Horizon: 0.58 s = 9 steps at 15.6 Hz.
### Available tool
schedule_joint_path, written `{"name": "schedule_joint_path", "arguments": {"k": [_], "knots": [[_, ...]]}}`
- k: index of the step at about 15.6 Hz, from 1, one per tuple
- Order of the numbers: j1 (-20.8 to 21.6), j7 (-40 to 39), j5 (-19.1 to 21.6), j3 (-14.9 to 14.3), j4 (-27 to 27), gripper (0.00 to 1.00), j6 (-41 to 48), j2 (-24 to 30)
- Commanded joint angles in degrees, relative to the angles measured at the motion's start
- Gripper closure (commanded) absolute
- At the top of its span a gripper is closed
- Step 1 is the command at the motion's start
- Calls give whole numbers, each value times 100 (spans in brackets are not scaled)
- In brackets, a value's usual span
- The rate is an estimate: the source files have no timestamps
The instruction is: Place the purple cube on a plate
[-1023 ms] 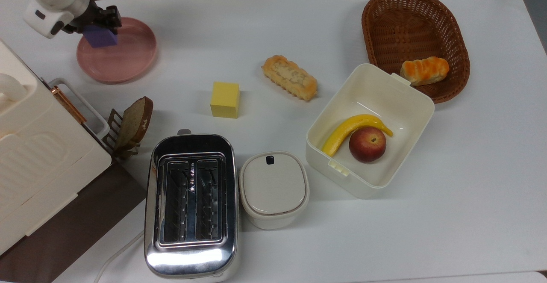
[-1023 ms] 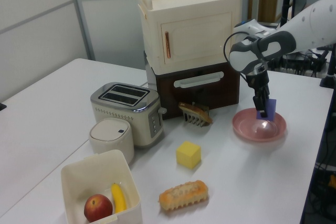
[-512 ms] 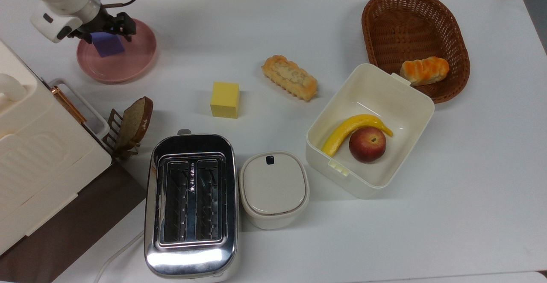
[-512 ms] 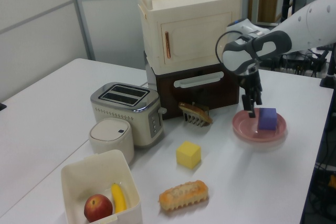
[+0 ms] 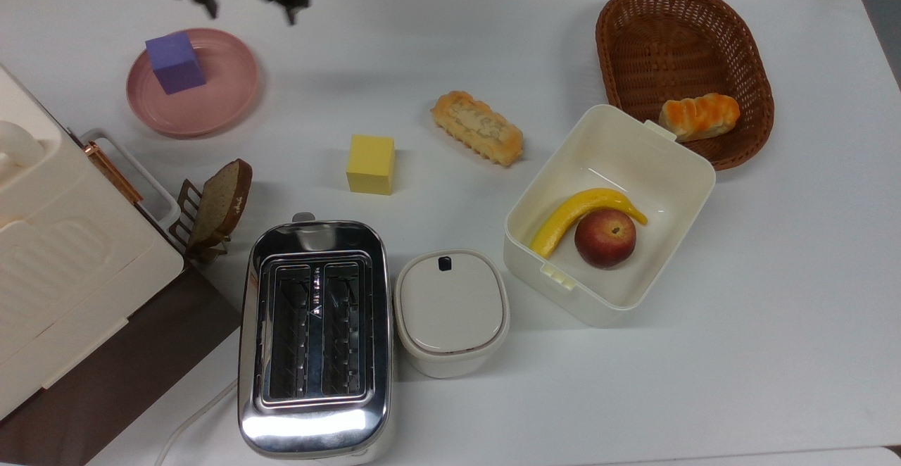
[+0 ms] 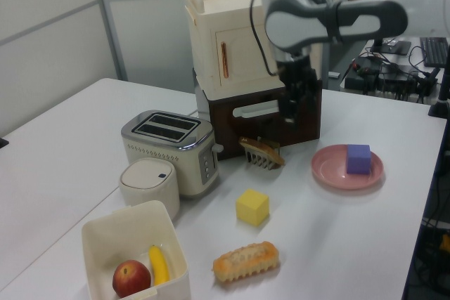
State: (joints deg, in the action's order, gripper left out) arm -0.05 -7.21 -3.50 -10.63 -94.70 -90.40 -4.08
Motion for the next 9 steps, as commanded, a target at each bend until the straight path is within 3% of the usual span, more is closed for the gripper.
{"name": "schedule_joint_path", "arguments": {"k": [1, 9], "knots": [[452, 1429, 68, 324, 241, 0, 154, 101], [620, 1846, 103, 421, 409, 0, 198, 74]]}}
